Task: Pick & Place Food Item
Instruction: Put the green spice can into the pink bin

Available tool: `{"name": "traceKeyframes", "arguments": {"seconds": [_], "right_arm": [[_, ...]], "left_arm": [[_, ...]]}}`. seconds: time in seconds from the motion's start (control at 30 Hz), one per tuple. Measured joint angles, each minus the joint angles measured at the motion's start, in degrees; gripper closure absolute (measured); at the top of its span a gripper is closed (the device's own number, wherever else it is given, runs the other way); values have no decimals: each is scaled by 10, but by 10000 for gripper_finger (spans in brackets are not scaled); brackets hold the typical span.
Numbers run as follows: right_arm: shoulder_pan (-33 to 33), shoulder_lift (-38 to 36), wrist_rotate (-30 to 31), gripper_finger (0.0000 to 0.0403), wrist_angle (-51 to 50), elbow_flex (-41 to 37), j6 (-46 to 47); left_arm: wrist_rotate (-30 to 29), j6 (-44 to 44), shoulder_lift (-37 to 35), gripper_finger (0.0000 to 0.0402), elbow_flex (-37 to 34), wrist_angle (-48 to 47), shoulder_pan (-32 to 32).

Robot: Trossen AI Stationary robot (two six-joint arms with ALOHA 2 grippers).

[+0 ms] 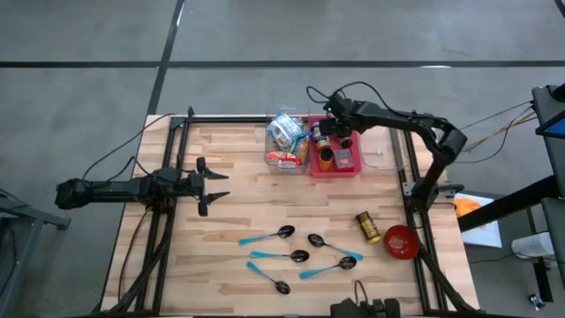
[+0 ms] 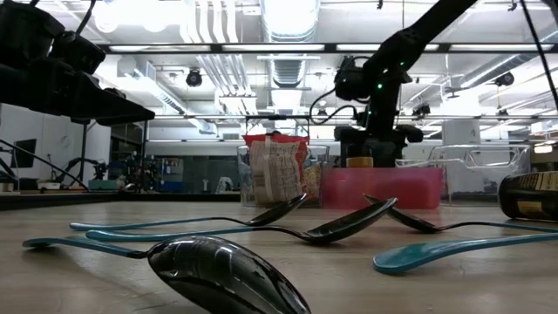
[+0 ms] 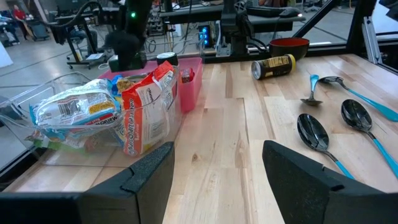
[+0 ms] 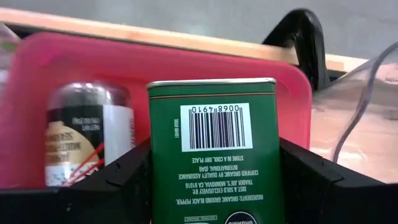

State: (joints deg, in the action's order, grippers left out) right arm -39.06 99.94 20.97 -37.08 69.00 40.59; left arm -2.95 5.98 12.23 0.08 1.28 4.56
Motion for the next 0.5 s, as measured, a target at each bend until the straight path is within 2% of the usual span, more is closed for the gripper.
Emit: {"name": "traceKeyframes", "arguments": {"seconds": [0.23, 0.5], "right_arm": [[-1, 33, 0, 130, -6, 18, 25], [-2, 21, 0, 132, -6, 16, 23]], "left_arm": [[0, 0, 0, 158, 0, 0, 0], [0, -2, 0, 158, 0, 0, 0]]}}
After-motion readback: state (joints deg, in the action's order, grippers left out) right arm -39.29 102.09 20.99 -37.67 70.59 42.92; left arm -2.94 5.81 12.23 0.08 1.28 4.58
